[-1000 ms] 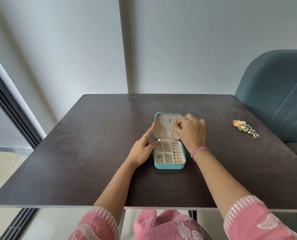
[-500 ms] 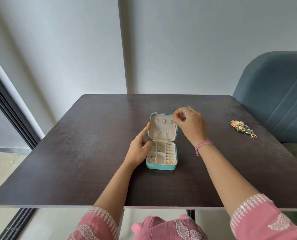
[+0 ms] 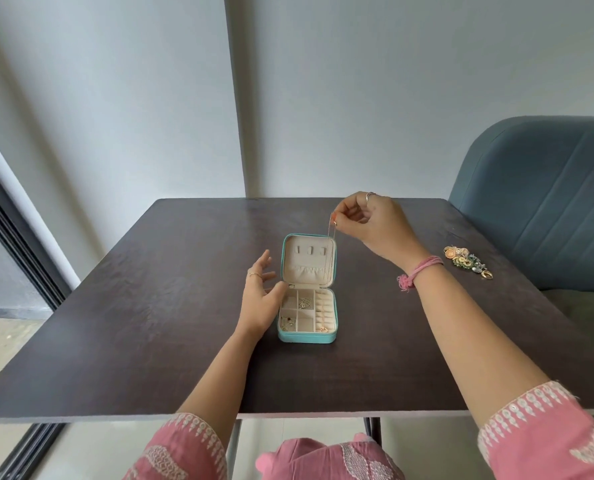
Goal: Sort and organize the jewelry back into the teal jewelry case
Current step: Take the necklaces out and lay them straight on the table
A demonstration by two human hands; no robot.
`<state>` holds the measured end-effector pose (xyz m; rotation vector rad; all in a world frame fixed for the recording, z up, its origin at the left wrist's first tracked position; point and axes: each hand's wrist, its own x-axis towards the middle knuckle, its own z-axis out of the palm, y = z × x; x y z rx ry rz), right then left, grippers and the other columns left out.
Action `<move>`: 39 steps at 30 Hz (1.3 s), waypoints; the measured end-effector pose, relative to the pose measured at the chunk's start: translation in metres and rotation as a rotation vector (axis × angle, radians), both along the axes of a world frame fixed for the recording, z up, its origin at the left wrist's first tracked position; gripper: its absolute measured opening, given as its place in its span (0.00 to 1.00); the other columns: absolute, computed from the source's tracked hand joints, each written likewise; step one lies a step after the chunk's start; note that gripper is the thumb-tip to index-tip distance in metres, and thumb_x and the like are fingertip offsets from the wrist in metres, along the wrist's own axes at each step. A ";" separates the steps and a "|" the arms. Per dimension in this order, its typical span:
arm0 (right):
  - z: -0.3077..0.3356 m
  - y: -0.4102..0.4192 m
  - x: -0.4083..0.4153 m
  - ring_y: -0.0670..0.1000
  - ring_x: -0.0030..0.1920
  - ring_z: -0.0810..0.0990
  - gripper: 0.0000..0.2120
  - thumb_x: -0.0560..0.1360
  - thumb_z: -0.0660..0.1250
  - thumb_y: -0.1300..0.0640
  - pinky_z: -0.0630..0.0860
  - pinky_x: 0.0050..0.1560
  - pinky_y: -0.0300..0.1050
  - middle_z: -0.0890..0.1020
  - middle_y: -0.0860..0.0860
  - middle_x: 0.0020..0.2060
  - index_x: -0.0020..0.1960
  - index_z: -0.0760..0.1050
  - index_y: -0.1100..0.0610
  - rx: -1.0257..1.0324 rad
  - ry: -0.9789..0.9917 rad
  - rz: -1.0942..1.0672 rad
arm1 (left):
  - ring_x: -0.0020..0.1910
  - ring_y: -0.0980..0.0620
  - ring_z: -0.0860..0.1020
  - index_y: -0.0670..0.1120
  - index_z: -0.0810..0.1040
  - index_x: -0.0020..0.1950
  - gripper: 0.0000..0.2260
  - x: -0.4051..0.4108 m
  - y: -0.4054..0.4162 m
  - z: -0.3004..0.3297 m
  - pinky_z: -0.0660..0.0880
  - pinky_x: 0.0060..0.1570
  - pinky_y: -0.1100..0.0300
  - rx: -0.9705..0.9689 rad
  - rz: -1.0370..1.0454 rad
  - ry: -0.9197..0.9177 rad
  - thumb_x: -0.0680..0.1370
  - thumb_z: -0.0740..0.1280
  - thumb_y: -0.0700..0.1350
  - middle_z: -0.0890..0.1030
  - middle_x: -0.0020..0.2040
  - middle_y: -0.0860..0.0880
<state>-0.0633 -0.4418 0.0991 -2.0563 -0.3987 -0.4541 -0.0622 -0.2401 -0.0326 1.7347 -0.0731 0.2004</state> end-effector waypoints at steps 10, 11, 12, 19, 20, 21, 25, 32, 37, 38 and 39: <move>0.038 -0.015 -0.016 0.44 0.38 0.79 0.05 0.72 0.69 0.63 0.74 0.43 0.35 0.83 0.50 0.38 0.41 0.79 0.54 -0.056 -0.095 0.060 | 0.55 0.59 0.76 0.53 0.72 0.64 0.16 -0.012 -0.021 0.039 0.72 0.57 0.63 -0.013 0.072 -0.252 0.78 0.66 0.42 0.75 0.61 0.54; 0.042 -0.016 -0.018 0.44 0.38 0.79 0.05 0.72 0.69 0.64 0.73 0.42 0.34 0.83 0.49 0.38 0.41 0.79 0.55 -0.062 -0.114 0.058 | 0.54 0.58 0.77 0.52 0.72 0.65 0.16 -0.014 -0.026 0.046 0.73 0.57 0.64 -0.032 0.029 -0.260 0.78 0.67 0.43 0.77 0.61 0.53; 0.046 -0.018 -0.020 0.44 0.38 0.79 0.04 0.71 0.69 0.64 0.72 0.42 0.33 0.83 0.50 0.38 0.41 0.79 0.55 -0.068 -0.128 0.057 | 0.54 0.58 0.77 0.51 0.72 0.65 0.16 -0.016 -0.032 0.052 0.73 0.57 0.64 -0.060 -0.024 -0.258 0.78 0.67 0.43 0.78 0.60 0.53; 0.067 -0.027 -0.030 0.43 0.39 0.79 0.02 0.72 0.70 0.62 0.76 0.43 0.34 0.82 0.46 0.38 0.44 0.80 0.59 -0.161 -0.202 0.055 | 0.51 0.50 0.82 0.43 0.75 0.65 0.16 -0.036 -0.066 0.098 0.76 0.56 0.60 -0.372 -0.335 -0.195 0.78 0.66 0.44 0.83 0.55 0.45; 0.069 -0.028 -0.031 0.42 0.39 0.79 0.02 0.72 0.70 0.62 0.76 0.43 0.34 0.82 0.46 0.38 0.44 0.80 0.59 -0.169 -0.206 0.053 | 0.51 0.50 0.82 0.42 0.76 0.64 0.15 -0.037 -0.069 0.101 0.76 0.56 0.60 -0.385 -0.350 -0.197 0.78 0.66 0.44 0.83 0.55 0.44; 0.070 -0.029 -0.031 0.42 0.39 0.79 0.02 0.72 0.70 0.62 0.76 0.43 0.34 0.82 0.46 0.38 0.45 0.80 0.60 -0.175 -0.210 0.049 | 0.50 0.49 0.82 0.41 0.77 0.63 0.15 -0.037 -0.071 0.104 0.76 0.56 0.60 -0.393 -0.356 -0.200 0.78 0.66 0.44 0.83 0.54 0.43; 0.074 -0.032 -0.033 0.41 0.38 0.78 0.02 0.72 0.71 0.62 0.75 0.42 0.32 0.81 0.46 0.37 0.45 0.80 0.60 -0.188 -0.224 0.027 | 0.51 0.47 0.82 0.39 0.79 0.59 0.12 -0.037 -0.079 0.112 0.77 0.54 0.61 -0.415 -0.314 -0.183 0.77 0.69 0.40 0.83 0.52 0.42; 0.078 -0.036 -0.034 0.42 0.37 0.79 0.01 0.71 0.70 0.62 0.74 0.42 0.32 0.82 0.48 0.37 0.43 0.80 0.59 -0.162 -0.240 -0.026 | 0.45 0.55 0.81 0.42 0.80 0.50 0.04 -0.033 -0.085 0.098 0.76 0.48 0.68 -0.280 -0.246 -0.142 0.77 0.68 0.37 0.83 0.44 0.47; 0.081 -0.039 -0.031 0.48 0.39 0.81 0.02 0.70 0.69 0.59 0.77 0.45 0.39 0.84 0.53 0.39 0.43 0.79 0.57 -0.087 -0.247 -0.040 | 0.49 0.50 0.82 0.43 0.79 0.47 0.03 -0.032 -0.089 0.079 0.75 0.48 0.66 -0.301 -0.298 -0.057 0.78 0.66 0.38 0.83 0.46 0.45; 0.081 -0.040 -0.031 0.48 0.39 0.81 0.02 0.70 0.69 0.59 0.78 0.45 0.39 0.84 0.54 0.39 0.42 0.79 0.57 -0.076 -0.255 -0.048 | 0.49 0.49 0.82 0.44 0.79 0.46 0.03 -0.033 -0.090 0.075 0.75 0.49 0.63 -0.317 -0.310 -0.031 0.78 0.66 0.39 0.83 0.46 0.45; 0.082 -0.041 -0.030 0.47 0.39 0.80 0.02 0.70 0.69 0.60 0.78 0.45 0.40 0.84 0.54 0.39 0.42 0.79 0.56 -0.066 -0.264 -0.056 | 0.49 0.50 0.81 0.45 0.78 0.46 0.04 -0.034 -0.091 0.072 0.75 0.51 0.61 -0.336 -0.320 -0.002 0.78 0.65 0.39 0.83 0.46 0.46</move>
